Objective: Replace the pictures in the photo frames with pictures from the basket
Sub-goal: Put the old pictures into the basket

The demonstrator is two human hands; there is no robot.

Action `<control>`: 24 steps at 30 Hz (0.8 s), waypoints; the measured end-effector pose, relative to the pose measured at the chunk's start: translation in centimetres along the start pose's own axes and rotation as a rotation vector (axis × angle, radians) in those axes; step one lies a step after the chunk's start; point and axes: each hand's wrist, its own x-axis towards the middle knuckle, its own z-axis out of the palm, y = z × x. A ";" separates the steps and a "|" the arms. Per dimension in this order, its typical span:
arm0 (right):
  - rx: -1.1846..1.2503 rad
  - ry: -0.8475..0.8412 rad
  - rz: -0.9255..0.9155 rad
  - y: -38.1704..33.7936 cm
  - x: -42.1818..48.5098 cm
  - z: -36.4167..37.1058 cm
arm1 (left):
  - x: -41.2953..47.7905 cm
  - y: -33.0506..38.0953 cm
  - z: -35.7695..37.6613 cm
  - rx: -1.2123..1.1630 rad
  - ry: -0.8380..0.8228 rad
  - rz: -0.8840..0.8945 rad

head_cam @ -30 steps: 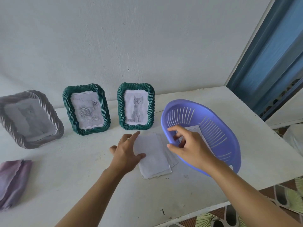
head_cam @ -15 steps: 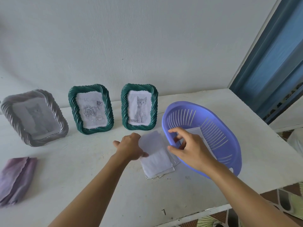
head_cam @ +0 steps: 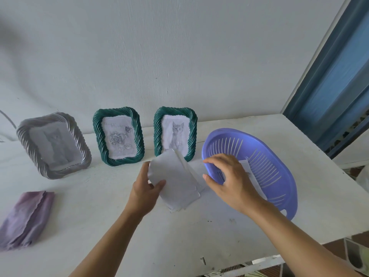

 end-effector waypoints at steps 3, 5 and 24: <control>0.118 0.000 -0.074 -1.5 0.6 0.5 | -0.6 0.9 -2.1 -0.127 0.041 -0.089; 0.205 -0.058 -0.080 -2.6 0.9 1.1 | -1.0 1.6 -3.5 -0.179 0.072 -0.115; 0.420 -0.128 0.184 -11.1 2.8 7.9 | -4.5 2.9 -10.0 -0.303 0.157 0.029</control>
